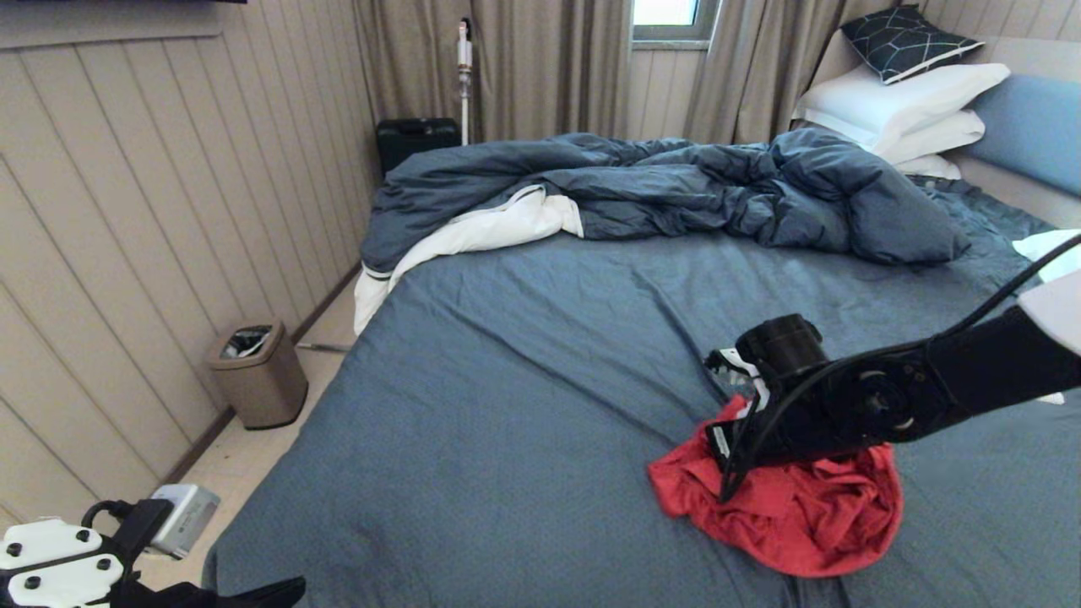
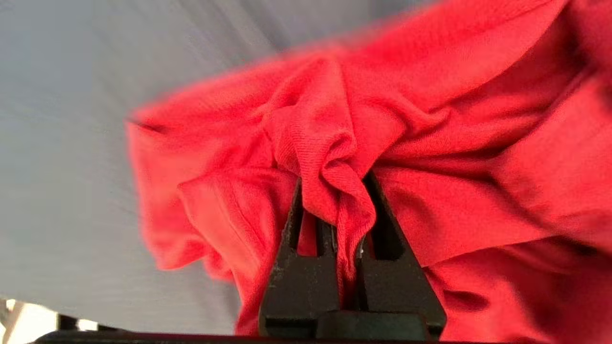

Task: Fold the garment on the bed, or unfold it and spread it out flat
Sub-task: Unford the red T-shirt

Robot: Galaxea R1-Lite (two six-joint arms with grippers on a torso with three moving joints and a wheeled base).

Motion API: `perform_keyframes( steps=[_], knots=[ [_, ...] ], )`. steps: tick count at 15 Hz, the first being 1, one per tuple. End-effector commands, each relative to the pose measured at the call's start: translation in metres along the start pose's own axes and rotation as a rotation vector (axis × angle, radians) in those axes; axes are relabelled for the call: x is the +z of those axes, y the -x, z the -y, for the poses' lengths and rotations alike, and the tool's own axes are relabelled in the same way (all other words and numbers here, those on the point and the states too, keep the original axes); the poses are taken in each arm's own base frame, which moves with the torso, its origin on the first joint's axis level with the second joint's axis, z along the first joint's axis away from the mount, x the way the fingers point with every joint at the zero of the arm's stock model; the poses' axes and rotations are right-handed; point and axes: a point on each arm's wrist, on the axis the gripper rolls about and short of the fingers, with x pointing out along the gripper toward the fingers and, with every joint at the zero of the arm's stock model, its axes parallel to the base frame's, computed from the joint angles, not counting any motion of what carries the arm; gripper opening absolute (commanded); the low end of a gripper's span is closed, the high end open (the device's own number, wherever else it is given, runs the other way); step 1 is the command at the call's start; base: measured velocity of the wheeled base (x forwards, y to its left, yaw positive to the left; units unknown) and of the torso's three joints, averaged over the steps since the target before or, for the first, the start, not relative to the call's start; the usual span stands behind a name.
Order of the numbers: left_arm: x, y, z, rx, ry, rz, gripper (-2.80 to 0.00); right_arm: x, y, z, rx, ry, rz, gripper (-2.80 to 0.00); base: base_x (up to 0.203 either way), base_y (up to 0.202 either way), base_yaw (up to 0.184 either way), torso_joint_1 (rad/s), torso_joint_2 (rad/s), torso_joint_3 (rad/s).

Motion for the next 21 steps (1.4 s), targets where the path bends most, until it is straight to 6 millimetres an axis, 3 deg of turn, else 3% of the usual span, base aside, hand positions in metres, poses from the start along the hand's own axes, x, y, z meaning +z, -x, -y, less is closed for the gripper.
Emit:
perform_keyframes(
  steps=[1,8,11,16,18,19,21],
  knots=[
    [0.000,-0.005,0.000,0.008,0.002,-0.012,-2.80,0.019,0.014,-0.016,0.030,0.023,0.057,-2.80,0.000,0.000,0.000,0.000,0.00,0.000],
    [0.003,-0.009,0.002,0.007,-0.003,-0.010,-2.80,0.061,0.017,-0.109,0.175,0.158,0.092,-2.80,0.000,0.000,0.000,0.000,0.00,0.000],
    [0.003,-0.010,0.002,0.010,-0.005,-0.015,-2.80,0.045,0.014,-0.153,0.235,0.250,0.055,-2.80,0.000,0.000,0.000,0.000,0.00,0.000],
    [0.002,-0.010,0.002,0.009,-0.005,-0.017,-2.80,0.035,0.015,-0.179,0.280,0.307,0.065,-2.80,0.000,0.000,0.000,0.000,0.00,0.000],
    [0.002,-0.010,0.002,0.010,-0.003,-0.019,-2.80,0.033,0.009,-0.180,0.274,0.315,0.052,-2.80,0.000,0.000,0.000,0.000,0.00,0.000],
    [0.002,-0.010,0.002,0.010,-0.003,-0.019,-2.80,0.033,0.009,-0.179,0.272,0.312,0.051,0.00,0.000,0.000,0.000,0.000,0.00,0.000],
    [0.002,-0.010,0.002,0.010,-0.003,-0.019,-2.80,0.036,0.013,-0.176,0.270,0.308,0.060,0.00,0.000,0.000,0.000,0.000,0.00,0.000]
  ],
)
